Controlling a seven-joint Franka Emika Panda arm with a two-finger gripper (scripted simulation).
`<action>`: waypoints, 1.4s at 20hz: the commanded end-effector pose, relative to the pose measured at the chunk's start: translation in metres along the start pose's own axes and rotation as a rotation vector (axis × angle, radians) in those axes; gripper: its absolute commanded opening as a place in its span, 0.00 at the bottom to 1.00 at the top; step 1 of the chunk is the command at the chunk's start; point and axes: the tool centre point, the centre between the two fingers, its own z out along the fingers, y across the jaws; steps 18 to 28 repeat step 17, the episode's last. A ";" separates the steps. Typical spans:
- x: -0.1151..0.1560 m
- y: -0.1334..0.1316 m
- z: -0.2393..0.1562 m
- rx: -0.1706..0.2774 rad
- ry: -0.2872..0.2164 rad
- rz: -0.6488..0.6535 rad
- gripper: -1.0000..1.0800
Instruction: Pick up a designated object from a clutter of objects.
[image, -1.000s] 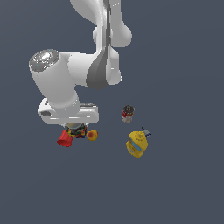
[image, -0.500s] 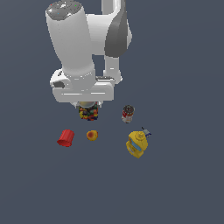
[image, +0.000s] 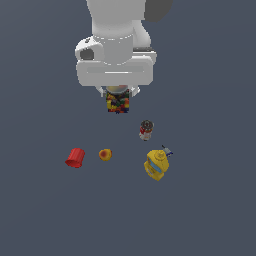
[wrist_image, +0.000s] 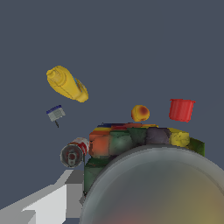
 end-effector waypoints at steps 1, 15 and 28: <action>-0.008 -0.013 -0.019 -0.001 0.002 0.001 0.00; -0.023 -0.046 -0.062 0.002 0.003 0.000 0.00; -0.022 -0.046 -0.061 0.002 0.003 0.000 0.00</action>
